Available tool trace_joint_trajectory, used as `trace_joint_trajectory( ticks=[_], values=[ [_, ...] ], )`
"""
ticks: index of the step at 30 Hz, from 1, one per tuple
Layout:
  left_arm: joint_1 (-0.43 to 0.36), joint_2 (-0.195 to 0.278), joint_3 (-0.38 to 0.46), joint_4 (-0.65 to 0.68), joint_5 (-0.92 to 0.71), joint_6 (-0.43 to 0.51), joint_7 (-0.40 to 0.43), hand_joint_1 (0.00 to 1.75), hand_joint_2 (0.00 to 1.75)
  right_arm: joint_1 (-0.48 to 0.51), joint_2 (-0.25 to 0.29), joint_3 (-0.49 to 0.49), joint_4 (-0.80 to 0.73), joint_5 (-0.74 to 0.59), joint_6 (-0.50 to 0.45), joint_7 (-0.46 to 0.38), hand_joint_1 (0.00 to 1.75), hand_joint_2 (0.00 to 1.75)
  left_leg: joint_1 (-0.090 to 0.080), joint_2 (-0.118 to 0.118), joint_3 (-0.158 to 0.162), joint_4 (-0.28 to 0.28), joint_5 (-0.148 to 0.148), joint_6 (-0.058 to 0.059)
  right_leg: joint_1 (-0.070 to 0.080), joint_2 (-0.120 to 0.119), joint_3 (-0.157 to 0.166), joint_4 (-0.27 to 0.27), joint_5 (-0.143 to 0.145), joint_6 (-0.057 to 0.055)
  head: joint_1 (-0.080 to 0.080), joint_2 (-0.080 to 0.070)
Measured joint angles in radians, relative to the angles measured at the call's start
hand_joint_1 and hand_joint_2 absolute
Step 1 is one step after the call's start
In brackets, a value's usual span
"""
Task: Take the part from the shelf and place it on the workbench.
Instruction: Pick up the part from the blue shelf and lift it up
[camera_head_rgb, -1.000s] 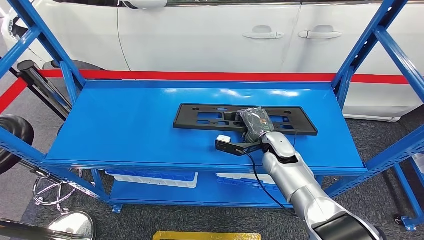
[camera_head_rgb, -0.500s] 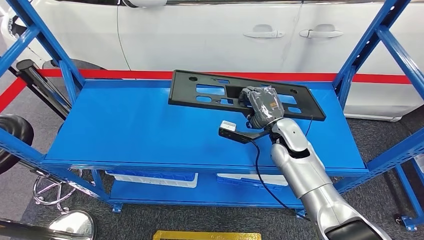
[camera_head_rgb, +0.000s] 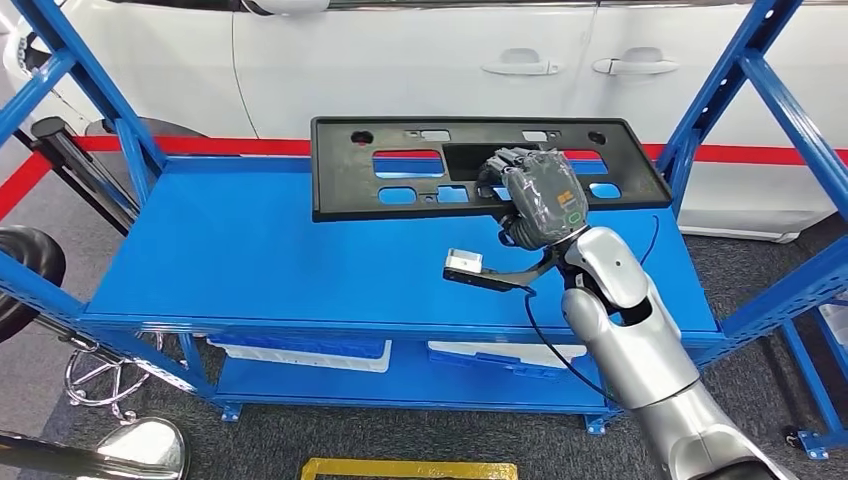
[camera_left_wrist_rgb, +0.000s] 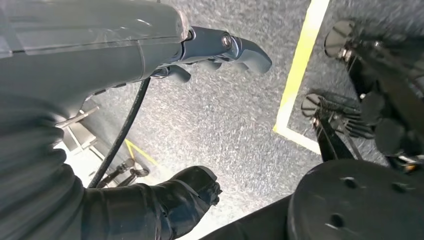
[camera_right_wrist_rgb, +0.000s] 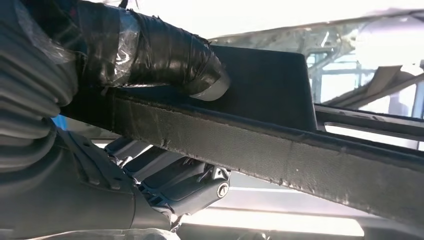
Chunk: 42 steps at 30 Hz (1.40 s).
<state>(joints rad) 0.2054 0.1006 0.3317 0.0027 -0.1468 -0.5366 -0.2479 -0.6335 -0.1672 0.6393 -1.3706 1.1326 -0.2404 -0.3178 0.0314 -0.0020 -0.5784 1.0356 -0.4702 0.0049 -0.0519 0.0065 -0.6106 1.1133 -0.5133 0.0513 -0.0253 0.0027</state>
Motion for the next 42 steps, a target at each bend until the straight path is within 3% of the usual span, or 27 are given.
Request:
trace_joint_trajectory(
  ticks=[2,5,7,9,10,11,12,15,16,17,19,20,21,22,24,25,26,27,29,30,32,35,36,38,40,41,42],
  values=[
    [0.0,0.007,-0.001,0.0,-0.002,-0.003,-0.001,0.0,1.75,0.004,-0.006,0.003,-0.02,-0.018,0.009,-0.002,1.75,1.75,-0.003,-0.004,-0.02,0.027,-0.007,-0.016,0.004,0.008,-0.007,0.0,-0.002,-0.018,-0.001,0.0],
    [0.004,0.008,-0.002,0.0,-0.006,-0.005,-0.002,0.0,1.75,0.009,-0.01,0.007,-0.039,-0.032,0.014,-0.005,1.75,1.75,-0.002,-0.004,-0.035,0.041,-0.015,-0.026,0.006,0.004,-0.024,0.005,0.011,-0.051,-0.003,0.0],
    [0.006,0.009,-0.003,0.0,-0.007,-0.005,-0.002,0.0,1.75,0.008,-0.011,0.01,-0.05,-0.041,0.018,-0.007,1.75,1.75,-0.001,-0.001,-0.058,0.106,-0.077,-0.029,0.008,-0.001,-0.037,0.0,0.024,-0.068,-0.004,0.0],
    [0.005,0.009,-0.003,0.0,-0.007,-0.005,-0.002,0.0,1.75,0.009,-0.012,0.015,-0.059,-0.052,0.024,-0.012,1.75,1.75,-0.002,-0.001,-0.093,0.225,-0.163,-0.028,0.015,-0.004,-0.052,-0.004,0.038,-0.077,-0.004,0.0],
    [0.004,0.009,-0.003,0.0,-0.008,-0.005,-0.003,0.0,1.75,0.009,-0.013,0.019,-0.062,-0.058,0.026,-0.015,1.75,1.75,-0.003,-0.001,-0.1,0.274,-0.189,-0.025,0.02,-0.005,-0.06,-0.004,0.045,-0.08,-0.004,0.0],
    [0.004,0.009,-0.003,0.0,-0.009,-0.005,-0.003,0.0,1.75,0.01,-0.015,0.023,-0.066,-0.064,0.029,-0.019,1.75,1.75,-0.005,-0.001,-0.092,0.289,-0.197,-0.02,0.026,-0.006,-0.068,-0.004,0.052,-0.082,-0.004,0.0],
    [0.004,0.009,-0.003,0.0,-0.009,-0.005,-0.003,0.0,1.75,0.011,-0.016,0.027,-0.07,-0.069,0.031,-0.022,1.75,1.75,-0.009,-0.001,-0.065,0.267,-0.189,-0.011,0.031,-0.006,-0.075,-0.004,0.059,-0.084,-0.004,0.0],
    [0.002,0.014,-0.003,0.0,-0.009,-0.005,-0.004,0.0,1.75,0.01,-0.019,0.033,-0.086,-0.077,0.033,-0.024,1.75,1.75,-0.033,0.0,0.078,0.058,-0.13,0.036,0.042,-0.007,-0.086,-0.014,0.082,-0.085,-0.003,0.0],
    [0.002,0.018,-0.003,0.0,-0.009,-0.005,-0.004,0.0,1.75,0.009,-0.02,0.033,-0.091,-0.078,0.033,-0.025,1.75,1.75,-0.04,0.001,0.106,0.008,-0.117,0.049,0.041,-0.008,-0.086,-0.02,0.091,-0.082,-0.004,0.0],
    [0.002,0.021,-0.003,0.0,-0.009,-0.006,-0.004,0.0,1.75,0.009,-0.021,0.034,-0.094,-0.078,0.033,-0.025,1.75,1.75,-0.045,0.003,0.117,-0.019,-0.109,0.059,0.037,-0.01,-0.085,-0.027,0.101,-0.077,-0.005,0.0],
    [0.004,0.025,-0.004,0.0,-0.009,-0.005,-0.004,0.0,1.75,0.008,-0.023,0.037,-0.097,-0.078,0.034,-0.026,1.75,1.75,-0.051,0.004,0.111,-0.037,-0.08,0.065,0.033,-0.011,-0.083,-0.046,0.124,-0.063,-0.008,0.0],
    [0.004,0.026,-0.004,0.0,-0.009,-0.006,-0.004,0.0,1.75,0.009,-0.025,0.039,-0.098,-0.079,0.035,-0.026,1.75,1.75,-0.05,0.006,0.109,-0.053,-0.061,0.065,0.033,-0.011,-0.085,-0.052,0.125,-0.058,-0.008,0.0],
    [0.004,0.026,-0.005,0.0,-0.009,-0.006,-0.004,0.0,1.75,0.008,-0.028,0.041,-0.099,-0.082,0.037,-0.028,1.75,1.75,-0.047,0.008,0.105,-0.07,-0.039,0.064,0.035,-0.009,-0.089,-0.046,0.106,-0.054,-0.007,0.0],
    [0.003,0.026,-0.005,0.0,-0.01,-0.006,-0.004,0.0,1.75,0.007,-0.031,0.044,-0.101,-0.089,0.041,-0.031,1.75,1.75,-0.044,0.01,0.098,-0.086,-0.017,0.063,0.037,-0.008,-0.097,-0.022,0.069,-0.051,-0.007,0.0],
    [0.002,0.025,-0.006,0.0,-0.011,-0.007,-0.004,0.0,1.75,0.006,-0.037,0.052,-0.106,-0.116,0.054,-0.045,1.75,1.75,-0.041,0.015,0.073,-0.088,0.009,0.061,0.037,-0.007,-0.116,0.08,-0.032,-0.044,-0.006,0.0],
    [0.002,0.024,-0.006,0.0,-0.012,-0.007,-0.004,0.0,1.75,0.007,-0.041,0.059,-0.111,-0.134,0.062,-0.054,1.75,1.75,-0.04,0.016,0.056,-0.08,0.016,0.059,0.036,-0.007,-0.121,0.136,-0.06,-0.04,-0.006,0.0],
    [0.002,0.024,-0.006,0.0,-0.013,-0.007,-0.004,0.0,1.75,0.008,-0.045,0.068,-0.117,-0.148,0.069,-0.062,1.75,1.75,-0.04,0.017,0.038,-0.07,0.022,0.057,0.034,-0.007,-0.118,0.176,-0.065,-0.036,-0.006,0.0],
    [0.001,0.023,-0.006,0.0,-0.015,-0.008,-0.004,0.0,1.75,0.009,-0.048,0.078,-0.125,-0.158,0.074,-0.069,1.75,1.75,-0.039,0.017,0.018,-0.057,0.026,0.054,0.032,-0.007,-0.101,0.188,-0.051,-0.031,-0.006,0.0],
    [0.001,0.022,-0.006,0.0,-0.017,-0.009,-0.004,0.0,1.75,0.009,-0.054,0.098,-0.146,-0.17,0.08,-0.076,1.75,1.75,-0.037,0.017,-0.02,-0.026,0.032,0.047,0.026,-0.008,-0.027,0.118,-0.011,-0.026,-0.006,0.0],
    [0.0,0.022,-0.006,0.0,-0.018,-0.009,-0.004,0.0,1.75,0.009,-0.056,0.106,-0.158,-0.173,0.082,-0.077,1.75,1.75,-0.038,0.016,-0.038,-0.008,0.034,0.043,0.027,-0.008,0.02,0.055,-0.012,-0.026,-0.006,0.0],
    [0.0,0.022,-0.006,0.0,-0.018,-0.01,-0.004,0.0,1.75,0.008,-0.059,0.12,-0.18,-0.182,0.088,-0.076,1.75,1.75,-0.04,0.014,-0.06,0.015,0.039,0.032,0.031,-0.007,0.072,-0.028,-0.029,-0.039,-0.006,0.0],
    [0.001,0.023,-0.006,0.0,-0.019,-0.012,-0.004,0.0,1.75,0.004,-0.062,0.132,-0.198,-0.196,0.097,-0.072,1.75,1.75,-0.038,0.011,-0.073,0.021,0.054,0.013,0.033,-0.008,0.06,-0.045,-0.016,-0.066,-0.005,0.0],
    [0.001,0.023,-0.006,0.0,-0.02,-0.013,-0.004,0.0,1.75,0.003,-0.062,0.135,-0.201,-0.199,0.098,-0.071,1.75,1.75,-0.036,0.009,-0.081,0.03,0.038,0.006,0.032,-0.01,0.05,-0.048,-0.004,-0.076,-0.005,0.0],
    [0.002,0.023,-0.006,0.0,-0.02,-0.014,-0.004,0.0,1.75,-0.001,-0.062,0.139,-0.207,-0.202,0.099,-0.07,1.75,1.75,-0.03,0.006,-0.104,0.097,-0.048,-0.007,0.027,-0.014,0.024,-0.053,0.023,-0.088,-0.006,0.0],
    [0.001,0.023,-0.006,0.0,-0.02,-0.014,-0.004,0.0,1.75,-0.001,-0.063,0.141,-0.21,-0.206,0.1,-0.069,1.75,1.75,-0.023,0.006,-0.124,0.212,-0.136,-0.019,0.026,-0.015,-0.007,-0.053,0.049,-0.089,-0.007,0.0],
    [0.0,0.023,-0.006,0.0,-0.02,-0.014,-0.004,0.0,1.75,-0.001,-0.063,0.141,-0.211,-0.209,0.101,-0.068,1.75,1.75,-0.019,0.006,-0.124,0.258,-0.148,-0.023,0.026,-0.015,-0.023,-0.053,0.062,-0.088,-0.007,0.0],
    [-0.001,0.023,-0.006,0.0,-0.021,-0.014,-0.004,0.0,1.75,-0.002,-0.063,0.142,-0.21,-0.213,0.102,-0.067,1.75,1.75,-0.017,0.006,-0.111,0.278,-0.134,-0.026,0.026,-0.016,-0.04,-0.053,0.074,-0.086,-0.007,0.0]
  ],
)
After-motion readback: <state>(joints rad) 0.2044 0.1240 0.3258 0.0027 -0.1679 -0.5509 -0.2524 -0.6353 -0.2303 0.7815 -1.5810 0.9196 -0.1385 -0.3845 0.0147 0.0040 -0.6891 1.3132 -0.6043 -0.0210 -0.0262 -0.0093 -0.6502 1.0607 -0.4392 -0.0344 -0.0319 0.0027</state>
